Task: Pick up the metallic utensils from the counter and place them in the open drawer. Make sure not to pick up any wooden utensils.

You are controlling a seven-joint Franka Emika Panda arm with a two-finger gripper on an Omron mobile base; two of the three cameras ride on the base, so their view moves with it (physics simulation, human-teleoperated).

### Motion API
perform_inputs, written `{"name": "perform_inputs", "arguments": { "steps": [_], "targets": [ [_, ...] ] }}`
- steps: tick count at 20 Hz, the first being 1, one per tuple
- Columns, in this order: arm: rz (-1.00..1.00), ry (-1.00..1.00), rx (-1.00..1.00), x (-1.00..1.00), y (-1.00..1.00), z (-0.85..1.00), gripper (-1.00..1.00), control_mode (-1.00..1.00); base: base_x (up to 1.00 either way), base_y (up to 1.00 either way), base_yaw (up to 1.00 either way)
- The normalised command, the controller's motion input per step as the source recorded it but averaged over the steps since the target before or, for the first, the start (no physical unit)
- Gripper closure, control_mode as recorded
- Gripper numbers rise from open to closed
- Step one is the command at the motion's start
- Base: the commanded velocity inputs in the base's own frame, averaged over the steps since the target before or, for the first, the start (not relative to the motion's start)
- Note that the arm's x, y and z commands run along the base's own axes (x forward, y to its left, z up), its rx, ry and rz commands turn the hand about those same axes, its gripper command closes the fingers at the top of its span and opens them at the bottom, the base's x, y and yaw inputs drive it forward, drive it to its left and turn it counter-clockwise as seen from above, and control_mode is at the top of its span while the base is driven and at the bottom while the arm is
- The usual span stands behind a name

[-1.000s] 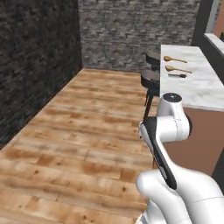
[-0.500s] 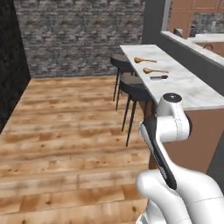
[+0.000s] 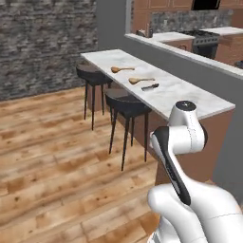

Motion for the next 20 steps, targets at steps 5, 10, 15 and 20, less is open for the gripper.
{"name": "perform_inputs", "arguments": {
  "steps": [5,10,15,20],
  "targets": [
    [0.0,0.0,0.0,0.0,0.0,0.0,-1.0,1.0,0.4,0.61,-0.7],
    [0.0,0.0,0.0,0.0,0.0,0.0,-1.0,1.0,0.44,0.49,-0.74],
    [0.0,0.0,0.0,0.0,0.0,0.0,-1.0,1.0,0.3,0.39,-0.73],
    [0.0,0.0,0.0,0.0,0.0,0.0,-1.0,1.0,0.38,0.48,-0.54]
  ]
}}
